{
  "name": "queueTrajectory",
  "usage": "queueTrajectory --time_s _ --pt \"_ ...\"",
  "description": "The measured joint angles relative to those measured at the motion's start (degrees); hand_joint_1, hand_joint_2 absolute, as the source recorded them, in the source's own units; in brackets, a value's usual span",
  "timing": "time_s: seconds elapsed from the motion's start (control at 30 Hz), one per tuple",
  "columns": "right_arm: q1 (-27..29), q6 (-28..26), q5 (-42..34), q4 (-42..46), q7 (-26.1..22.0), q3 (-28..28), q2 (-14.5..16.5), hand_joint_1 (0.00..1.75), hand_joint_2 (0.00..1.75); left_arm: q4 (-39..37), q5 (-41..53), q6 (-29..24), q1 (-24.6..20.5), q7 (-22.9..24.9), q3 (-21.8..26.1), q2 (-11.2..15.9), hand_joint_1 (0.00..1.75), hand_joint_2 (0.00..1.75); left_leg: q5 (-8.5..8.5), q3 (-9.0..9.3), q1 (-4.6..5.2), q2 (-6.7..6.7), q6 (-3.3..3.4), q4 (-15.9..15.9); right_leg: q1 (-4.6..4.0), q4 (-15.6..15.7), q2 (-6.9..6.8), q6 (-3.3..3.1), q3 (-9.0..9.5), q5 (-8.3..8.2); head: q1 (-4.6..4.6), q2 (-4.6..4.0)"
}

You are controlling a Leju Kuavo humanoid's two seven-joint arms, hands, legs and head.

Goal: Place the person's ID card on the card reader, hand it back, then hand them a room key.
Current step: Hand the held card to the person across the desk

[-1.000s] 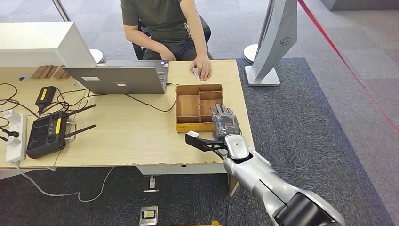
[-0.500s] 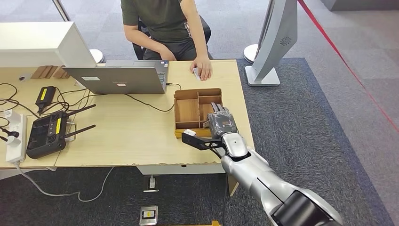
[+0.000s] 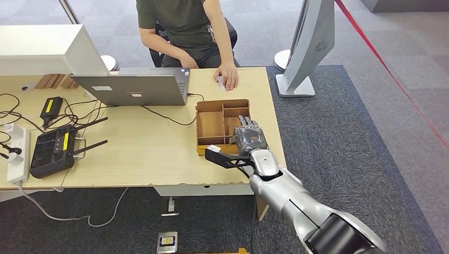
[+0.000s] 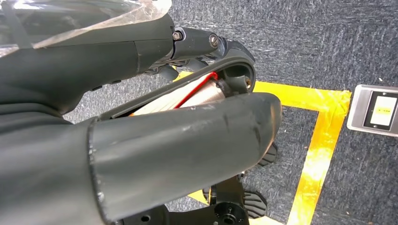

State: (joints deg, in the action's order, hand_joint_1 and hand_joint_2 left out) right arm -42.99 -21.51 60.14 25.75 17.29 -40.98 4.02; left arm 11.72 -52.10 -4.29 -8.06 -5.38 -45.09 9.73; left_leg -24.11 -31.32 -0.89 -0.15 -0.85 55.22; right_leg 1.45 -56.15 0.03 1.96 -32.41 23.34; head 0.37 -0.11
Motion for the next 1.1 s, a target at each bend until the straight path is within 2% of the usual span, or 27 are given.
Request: queueTrajectory --time_s 0.5,0.73,1.1 --pt "0.79 0.81 -0.67 -0.79 0.89 -0.01 -0.12 1.75 1.75 0.0 0.77 0.25 -0.06 0.27 0.0 -0.04 0.0 0.0 0.0 0.04 0.0 0.01 0.0 0.0 0.0 0.01 0.0 0.0 0.02 0.0 0.0 0.0" --pt "1.96 -1.37 -0.55 -0.74 -0.08 -0.02 -0.42 1.75 1.75 0.0 0.83 0.7 0.0 0.36 0.0 -0.04 0.0 0.0 0.0 0.04 0.0 0.0 0.0 0.0 0.0 0.01 0.0 0.0 0.03 0.0 0.01 0.0" --pt "2.63 -1.23 0.27 0.11 0.8 -0.07 -1.09 1.75 1.75 0.0 1.21 1.1 0.0 0.04 0.0 -0.04 0.0 0.0 0.0 0.05 0.0 0.0 0.0 0.0 0.0 0.01 0.0 0.0 0.05 0.0 0.0 0.0"
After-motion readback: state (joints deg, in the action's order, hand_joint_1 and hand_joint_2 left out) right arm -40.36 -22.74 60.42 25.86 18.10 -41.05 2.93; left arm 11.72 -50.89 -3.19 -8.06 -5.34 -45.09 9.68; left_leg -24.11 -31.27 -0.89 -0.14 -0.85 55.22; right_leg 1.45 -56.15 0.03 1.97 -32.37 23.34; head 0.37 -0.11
